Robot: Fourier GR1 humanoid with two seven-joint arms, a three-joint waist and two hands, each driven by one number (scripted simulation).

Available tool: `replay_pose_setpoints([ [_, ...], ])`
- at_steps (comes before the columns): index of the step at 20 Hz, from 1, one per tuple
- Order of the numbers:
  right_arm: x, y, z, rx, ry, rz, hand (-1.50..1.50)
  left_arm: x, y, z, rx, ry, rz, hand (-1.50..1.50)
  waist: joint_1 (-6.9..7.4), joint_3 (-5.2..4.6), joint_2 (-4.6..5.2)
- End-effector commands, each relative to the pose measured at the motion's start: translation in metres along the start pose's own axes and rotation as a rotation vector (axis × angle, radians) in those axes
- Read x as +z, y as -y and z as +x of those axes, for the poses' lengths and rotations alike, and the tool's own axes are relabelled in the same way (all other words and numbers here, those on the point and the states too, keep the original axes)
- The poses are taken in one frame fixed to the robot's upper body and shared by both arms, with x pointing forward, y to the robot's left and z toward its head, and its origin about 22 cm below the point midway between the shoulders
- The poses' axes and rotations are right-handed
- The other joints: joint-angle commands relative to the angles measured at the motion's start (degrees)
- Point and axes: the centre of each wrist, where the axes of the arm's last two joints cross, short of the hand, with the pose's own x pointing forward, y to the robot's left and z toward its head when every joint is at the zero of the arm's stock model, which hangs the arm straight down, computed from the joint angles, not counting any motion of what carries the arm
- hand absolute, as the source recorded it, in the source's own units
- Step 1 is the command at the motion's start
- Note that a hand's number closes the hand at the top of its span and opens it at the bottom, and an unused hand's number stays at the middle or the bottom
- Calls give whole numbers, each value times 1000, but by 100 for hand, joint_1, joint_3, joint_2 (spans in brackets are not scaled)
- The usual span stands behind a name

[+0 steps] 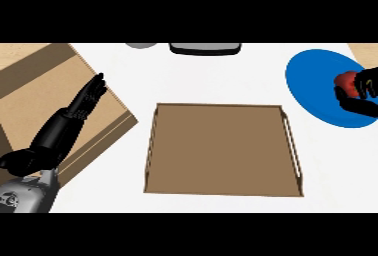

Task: Pick the bell pepper from the tray and place it in the plate

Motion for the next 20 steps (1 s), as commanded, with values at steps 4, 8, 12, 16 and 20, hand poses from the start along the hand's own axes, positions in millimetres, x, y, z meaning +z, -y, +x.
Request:
replay_pose_setpoints([
  [4,-1,-24,-35,5,-215,162,150,-15,4,5,9,16,-30,0,185,12,97],
  [8,4,-29,-48,-8,-223,210,-150,-2,8,10,13,17,-38,0,217,19,80],
  [12,8,-50,-42,-45,-152,128,-150,-16,10,4,-6,21,-23,0,157,25,106],
  [16,4,-31,-52,-141,-82,80,-150,-17,12,5,4,21,-18,0,117,24,83],
  [20,0,-28,-51,-242,-6,25,-150,0,20,-7,1,14,-30,0,118,19,64],
])
